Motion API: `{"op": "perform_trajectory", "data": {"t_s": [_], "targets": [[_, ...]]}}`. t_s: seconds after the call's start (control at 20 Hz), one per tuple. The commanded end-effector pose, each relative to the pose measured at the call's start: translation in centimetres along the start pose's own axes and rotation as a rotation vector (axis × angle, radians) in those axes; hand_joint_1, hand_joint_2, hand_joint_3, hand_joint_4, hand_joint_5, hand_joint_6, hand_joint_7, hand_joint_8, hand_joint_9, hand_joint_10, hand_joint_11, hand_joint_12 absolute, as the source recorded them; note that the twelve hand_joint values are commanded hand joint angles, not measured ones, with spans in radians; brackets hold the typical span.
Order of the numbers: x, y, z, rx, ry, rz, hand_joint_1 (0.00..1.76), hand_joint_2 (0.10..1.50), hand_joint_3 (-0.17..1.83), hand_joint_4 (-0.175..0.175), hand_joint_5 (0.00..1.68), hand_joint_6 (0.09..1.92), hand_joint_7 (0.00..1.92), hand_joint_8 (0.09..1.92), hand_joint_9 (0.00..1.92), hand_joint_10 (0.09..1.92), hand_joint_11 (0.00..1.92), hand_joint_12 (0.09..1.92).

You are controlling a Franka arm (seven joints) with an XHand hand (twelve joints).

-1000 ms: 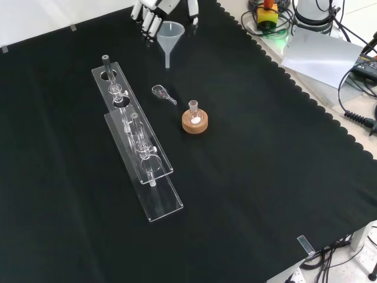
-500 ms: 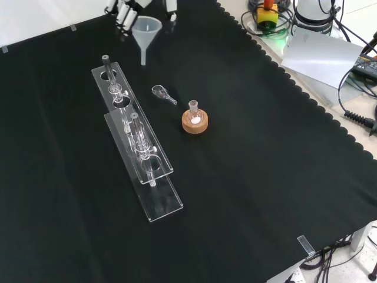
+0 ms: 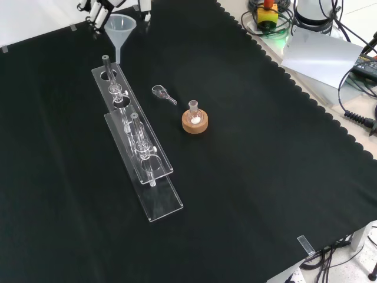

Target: Put the funnel back on the funnel stand.

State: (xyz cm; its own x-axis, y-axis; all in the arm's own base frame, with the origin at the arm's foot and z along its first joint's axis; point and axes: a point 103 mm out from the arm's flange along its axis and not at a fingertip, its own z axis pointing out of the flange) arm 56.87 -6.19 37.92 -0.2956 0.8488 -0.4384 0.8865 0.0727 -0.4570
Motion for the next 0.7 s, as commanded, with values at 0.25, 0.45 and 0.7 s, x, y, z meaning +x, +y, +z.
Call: {"op": "perform_trajectory", "data": {"t_s": [0.25, 0.45, 0.7], "targets": [[-1.7, 2.5, 1.0, 0.040, -0.005, 0.004, 0.77, 0.66, 0.52, 0.015, 0.59, 0.68, 0.62, 0.66, 1.04, 0.53, 0.53, 1.27], [-2.1, 3.1, 1.1, 0.035, 0.005, 0.007, 0.77, 0.66, 0.52, 0.014, 0.59, 0.68, 0.62, 0.66, 1.04, 0.53, 0.53, 1.27], [-2.0, 3.7, 1.0, 0.030, 0.009, 0.001, 0.77, 0.66, 0.52, 0.013, 0.59, 0.68, 0.62, 0.66, 1.04, 0.53, 0.53, 1.26]]}}
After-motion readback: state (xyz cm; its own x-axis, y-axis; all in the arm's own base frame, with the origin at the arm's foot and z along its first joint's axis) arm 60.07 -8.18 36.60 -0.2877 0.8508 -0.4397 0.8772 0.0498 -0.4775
